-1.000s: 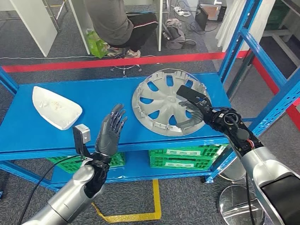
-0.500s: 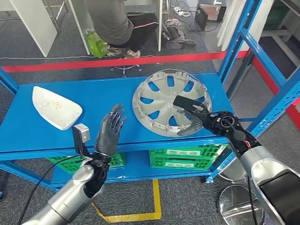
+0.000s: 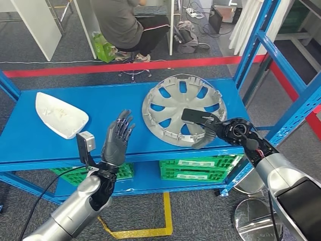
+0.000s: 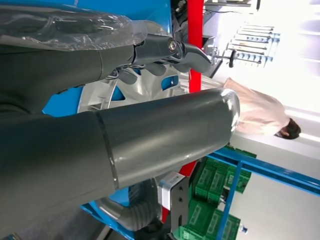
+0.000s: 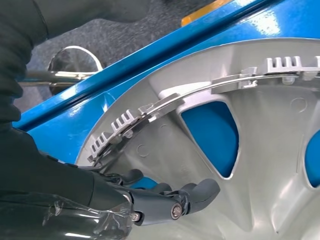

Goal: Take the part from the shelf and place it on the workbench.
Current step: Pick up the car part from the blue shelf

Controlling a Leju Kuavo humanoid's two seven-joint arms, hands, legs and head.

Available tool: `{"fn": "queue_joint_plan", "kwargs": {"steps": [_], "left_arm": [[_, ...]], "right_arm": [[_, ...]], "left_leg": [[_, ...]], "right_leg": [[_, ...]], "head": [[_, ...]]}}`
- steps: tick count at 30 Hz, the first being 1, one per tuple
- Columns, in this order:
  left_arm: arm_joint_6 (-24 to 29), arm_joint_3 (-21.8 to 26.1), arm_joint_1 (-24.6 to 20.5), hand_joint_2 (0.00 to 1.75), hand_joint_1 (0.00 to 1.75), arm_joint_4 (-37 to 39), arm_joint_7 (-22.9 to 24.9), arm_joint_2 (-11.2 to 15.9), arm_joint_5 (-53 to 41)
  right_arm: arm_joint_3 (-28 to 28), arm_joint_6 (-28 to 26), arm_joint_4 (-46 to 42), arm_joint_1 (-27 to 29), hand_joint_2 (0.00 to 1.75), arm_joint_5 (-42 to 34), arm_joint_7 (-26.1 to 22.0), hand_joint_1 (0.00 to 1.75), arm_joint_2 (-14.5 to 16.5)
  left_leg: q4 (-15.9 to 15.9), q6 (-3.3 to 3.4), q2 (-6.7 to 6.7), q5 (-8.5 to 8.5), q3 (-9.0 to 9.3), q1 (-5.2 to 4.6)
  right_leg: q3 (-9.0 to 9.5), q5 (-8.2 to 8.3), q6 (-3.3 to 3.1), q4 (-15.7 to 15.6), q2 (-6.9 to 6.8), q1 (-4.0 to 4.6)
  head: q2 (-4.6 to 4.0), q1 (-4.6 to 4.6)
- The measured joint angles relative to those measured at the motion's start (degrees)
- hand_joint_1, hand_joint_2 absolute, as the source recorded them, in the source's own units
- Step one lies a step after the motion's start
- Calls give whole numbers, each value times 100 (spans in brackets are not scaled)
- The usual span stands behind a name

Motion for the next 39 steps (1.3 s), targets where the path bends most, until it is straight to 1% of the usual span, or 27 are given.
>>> {"fn": "queue_joint_plan", "kwargs": {"steps": [9,16,19,24,26,31,37,39], "left_arm": [[0,0,-3,0,0,0,-3,0,3],[3,1,4,0,0,0,-24,2,28],[13,1,15,0,0,0,-30,3,33],[37,1,37,0,0,0,-36,9,54],[53,1,50,0,0,0,-37,11,69],[68,1,99,0,0,-8,-27,11,75],[69,1,108,0,0,-15,3,11,73],[69,1,107,0,0,-15,5,11,72]], "right_arm": [[187,-12,71,-69,175,50,-1,0,2],[370,-222,105,-94,175,440,-32,0,18],[499,-428,111,-93,175,763,-98,0,35],[893,-1014,141,-80,175,1653,-354,0,74],[1066,-1216,158,-69,175,1879,-427,0,104],[1330,-1601,197,-37,175,2009,-484,0,140],[1463,-1887,245,-19,175,2112,-520,0,140],[1510,-1978,260,-16,175,2236,-617,0,140]], "left_leg": [[3,0,-1,0,0,0],[3,1,-3,0,0,0],[3,1,-3,0,0,0],[3,0,-6,0,-2,-1],[3,0,-6,0,-2,-1],[3,0,-4,-1,-2,0],[3,0,-2,-1,-2,1],[3,0,-1,0,-1,1]], "right_leg": [[2,1,1,0,0,0],[5,2,2,0,-1,0],[5,2,3,0,-2,0],[4,2,3,0,-5,0],[3,2,3,1,-5,0],[0,1,2,0,-2,0],[-1,0,1,0,-3,1],[-2,0,1,0,-2,0]], "head": [[0,2],[0,-1],[0,-2],[0,-1],[0,0],[0,-1],[0,-1],[0,-2]]}}
